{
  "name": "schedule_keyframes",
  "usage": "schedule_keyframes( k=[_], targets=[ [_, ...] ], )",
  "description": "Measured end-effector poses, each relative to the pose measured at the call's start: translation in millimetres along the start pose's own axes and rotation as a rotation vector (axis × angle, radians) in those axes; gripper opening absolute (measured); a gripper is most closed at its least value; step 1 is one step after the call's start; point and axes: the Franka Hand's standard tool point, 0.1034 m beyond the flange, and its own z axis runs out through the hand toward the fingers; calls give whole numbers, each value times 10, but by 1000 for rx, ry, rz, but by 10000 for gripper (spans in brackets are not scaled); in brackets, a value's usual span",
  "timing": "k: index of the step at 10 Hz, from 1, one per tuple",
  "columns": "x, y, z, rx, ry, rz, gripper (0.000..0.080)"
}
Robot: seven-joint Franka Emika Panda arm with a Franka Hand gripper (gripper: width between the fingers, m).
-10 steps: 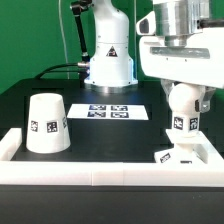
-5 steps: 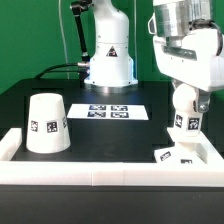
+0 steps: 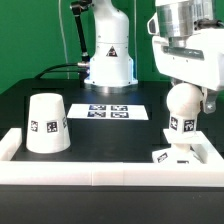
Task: Assemble lamp
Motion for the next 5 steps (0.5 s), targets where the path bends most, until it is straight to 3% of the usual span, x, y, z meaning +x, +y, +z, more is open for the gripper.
schedule_keyframes(
  k=[5],
  targets=[
    [29,88,-31,-5,0,-492,699]
  ],
)
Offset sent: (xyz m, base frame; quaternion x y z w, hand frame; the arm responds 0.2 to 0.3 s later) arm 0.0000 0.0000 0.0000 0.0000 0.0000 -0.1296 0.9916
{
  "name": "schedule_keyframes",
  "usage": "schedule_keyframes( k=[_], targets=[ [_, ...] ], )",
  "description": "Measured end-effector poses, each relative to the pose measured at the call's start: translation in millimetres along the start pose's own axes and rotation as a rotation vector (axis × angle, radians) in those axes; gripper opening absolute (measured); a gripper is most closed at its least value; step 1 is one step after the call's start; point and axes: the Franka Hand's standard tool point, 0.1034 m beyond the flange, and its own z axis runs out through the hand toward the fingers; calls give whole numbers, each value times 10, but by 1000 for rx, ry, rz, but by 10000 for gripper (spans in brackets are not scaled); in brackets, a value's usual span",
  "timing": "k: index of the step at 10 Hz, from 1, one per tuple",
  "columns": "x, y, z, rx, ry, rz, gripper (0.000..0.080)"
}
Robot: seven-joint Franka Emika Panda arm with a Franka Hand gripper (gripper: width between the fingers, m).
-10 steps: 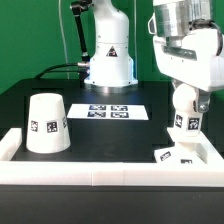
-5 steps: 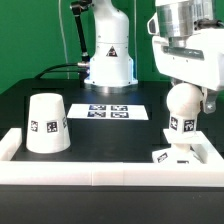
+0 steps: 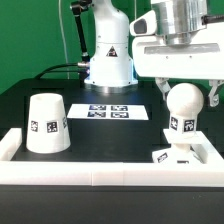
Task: Assemble lamp
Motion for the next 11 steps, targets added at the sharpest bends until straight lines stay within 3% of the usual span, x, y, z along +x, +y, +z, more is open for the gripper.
schedule_keyframes(
  k=[2,3,4,7,11],
  targets=[
    [1,5,4,-6,2,-187,699],
    [8,16,4,-55,24,-410,699],
    [11,20,6,-77,29,-546,699],
    [103,83,-2,-89,18,-914,699],
    [106,90,4,-93,8,-1129,699]
  ],
)
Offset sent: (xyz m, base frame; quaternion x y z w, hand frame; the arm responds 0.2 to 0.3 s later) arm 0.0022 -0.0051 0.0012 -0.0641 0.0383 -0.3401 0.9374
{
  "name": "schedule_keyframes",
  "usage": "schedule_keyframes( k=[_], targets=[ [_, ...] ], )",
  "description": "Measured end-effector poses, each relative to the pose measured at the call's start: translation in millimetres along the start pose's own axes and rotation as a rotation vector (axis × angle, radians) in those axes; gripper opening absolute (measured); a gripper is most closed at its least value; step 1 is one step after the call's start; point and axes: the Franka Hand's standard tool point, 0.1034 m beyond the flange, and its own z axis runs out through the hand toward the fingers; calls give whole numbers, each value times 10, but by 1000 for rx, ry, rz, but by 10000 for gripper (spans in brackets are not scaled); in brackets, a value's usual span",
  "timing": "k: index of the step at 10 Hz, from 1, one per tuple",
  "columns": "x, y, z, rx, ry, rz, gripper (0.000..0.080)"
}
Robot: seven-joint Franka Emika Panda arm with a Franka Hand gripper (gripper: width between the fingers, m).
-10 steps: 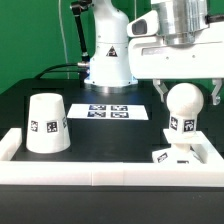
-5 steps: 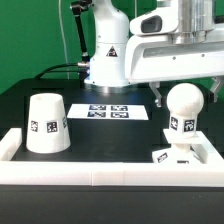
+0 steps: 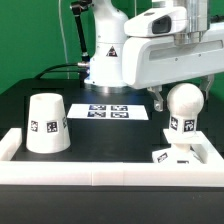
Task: Assemble lamp
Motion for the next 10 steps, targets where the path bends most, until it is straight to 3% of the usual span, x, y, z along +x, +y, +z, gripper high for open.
schedule_keyframes(
  k=[1,6,10],
  targets=[
    [-3,6,1,-2,-1,-91,699],
    [84,-16,-3,-70,-39,-737,699],
    [110,-76,15,-88,-71,-1003,699]
  ],
)
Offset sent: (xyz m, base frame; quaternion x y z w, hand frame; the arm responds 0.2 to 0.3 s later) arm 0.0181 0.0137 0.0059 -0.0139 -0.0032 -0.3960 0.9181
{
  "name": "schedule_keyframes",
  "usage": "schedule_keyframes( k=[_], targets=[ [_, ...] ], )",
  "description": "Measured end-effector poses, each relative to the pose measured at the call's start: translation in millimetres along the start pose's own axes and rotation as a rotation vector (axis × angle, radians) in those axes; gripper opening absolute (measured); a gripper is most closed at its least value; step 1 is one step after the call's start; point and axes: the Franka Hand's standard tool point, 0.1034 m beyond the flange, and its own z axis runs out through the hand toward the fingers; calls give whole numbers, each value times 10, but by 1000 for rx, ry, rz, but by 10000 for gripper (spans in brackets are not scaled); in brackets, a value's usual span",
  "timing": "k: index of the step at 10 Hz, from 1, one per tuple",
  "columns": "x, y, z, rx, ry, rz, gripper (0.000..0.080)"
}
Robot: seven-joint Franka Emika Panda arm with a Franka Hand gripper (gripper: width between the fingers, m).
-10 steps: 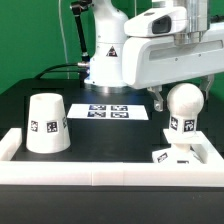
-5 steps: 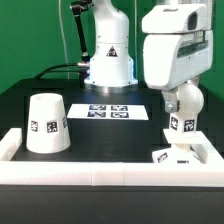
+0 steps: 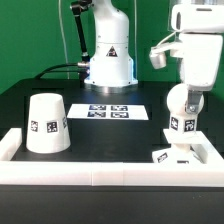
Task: Assemble lamp
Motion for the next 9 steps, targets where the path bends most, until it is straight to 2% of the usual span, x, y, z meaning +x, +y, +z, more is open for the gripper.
schedule_keyframes(
  k=[4,5,9],
  targets=[
    [-61,9,15,-1,-16,-140,699],
    [-64,10,16,-1,-16,-139,603],
    [-80,14,16,-1,-16,-90,576]
  ],
)
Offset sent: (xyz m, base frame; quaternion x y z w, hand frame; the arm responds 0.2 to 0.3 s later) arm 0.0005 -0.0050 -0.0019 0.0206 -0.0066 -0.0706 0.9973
